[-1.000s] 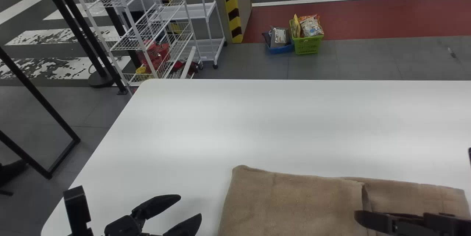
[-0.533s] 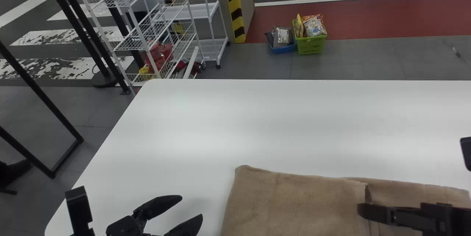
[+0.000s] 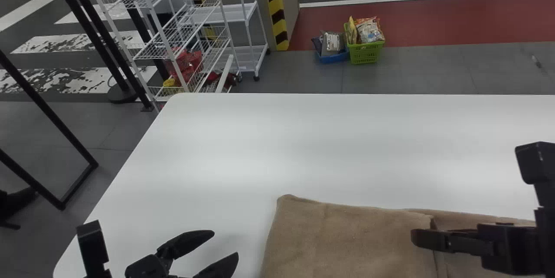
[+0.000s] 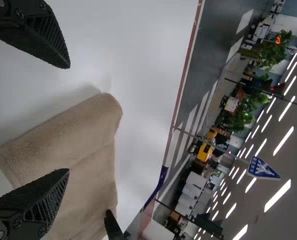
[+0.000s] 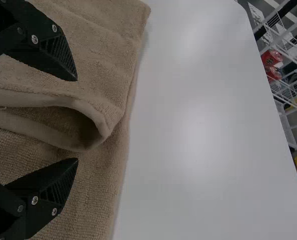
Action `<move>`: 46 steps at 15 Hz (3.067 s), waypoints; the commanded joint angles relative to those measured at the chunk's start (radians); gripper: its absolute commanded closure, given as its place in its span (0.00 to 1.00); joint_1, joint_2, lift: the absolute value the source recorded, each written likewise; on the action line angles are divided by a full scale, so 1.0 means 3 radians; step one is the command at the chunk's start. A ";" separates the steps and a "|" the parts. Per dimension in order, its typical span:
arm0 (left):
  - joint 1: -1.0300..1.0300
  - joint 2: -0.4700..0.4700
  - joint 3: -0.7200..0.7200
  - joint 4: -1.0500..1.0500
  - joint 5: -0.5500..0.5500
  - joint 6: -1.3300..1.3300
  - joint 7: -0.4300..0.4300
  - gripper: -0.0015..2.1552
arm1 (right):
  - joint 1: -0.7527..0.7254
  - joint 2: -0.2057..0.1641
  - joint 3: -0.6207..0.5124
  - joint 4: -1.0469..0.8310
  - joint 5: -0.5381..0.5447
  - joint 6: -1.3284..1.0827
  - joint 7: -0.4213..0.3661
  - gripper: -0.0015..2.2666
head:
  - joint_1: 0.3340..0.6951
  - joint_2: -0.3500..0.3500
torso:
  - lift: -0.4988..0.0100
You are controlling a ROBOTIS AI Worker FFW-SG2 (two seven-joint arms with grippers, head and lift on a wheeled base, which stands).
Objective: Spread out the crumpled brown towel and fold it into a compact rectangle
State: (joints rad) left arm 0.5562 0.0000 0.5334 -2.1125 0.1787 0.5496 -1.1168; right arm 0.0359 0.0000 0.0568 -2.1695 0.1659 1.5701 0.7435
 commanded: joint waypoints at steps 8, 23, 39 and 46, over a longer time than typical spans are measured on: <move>-0.0008 -0.0009 0.0032 0.0011 0.0003 -0.0014 -0.0005 0.03 | -0.0064 0.0003 0.0087 -0.0039 0.0281 0.0007 0.0211 0.13 | 1.00 0.89 | 0.73; -0.0029 -0.0009 0.0058 0.0041 0.0013 -0.0024 -0.0025 0.03 | 0.0105 0.0003 0.0230 -0.0106 0.0649 0.0007 0.0493 0.13 | 1.00 0.91 | 0.73; -0.0034 -0.0009 0.0068 0.0062 0.0018 -0.0024 -0.0041 0.04 | 0.0069 0.0003 0.0256 -0.0050 0.0741 0.0007 0.0625 0.12 | 1.00 0.94 | 0.73; -0.0034 -0.0009 0.0068 0.0072 0.0018 -0.0034 -0.0046 0.04 | 0.0064 0.0003 0.0383 -0.0034 0.1002 0.0007 0.0764 0.12 | 1.00 0.94 | 0.73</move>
State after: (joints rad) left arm 0.5461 0.0000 0.5537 -2.0921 0.1845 0.5405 -1.1306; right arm 0.0554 0.0000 0.1666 -2.1816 0.4590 1.5701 0.9729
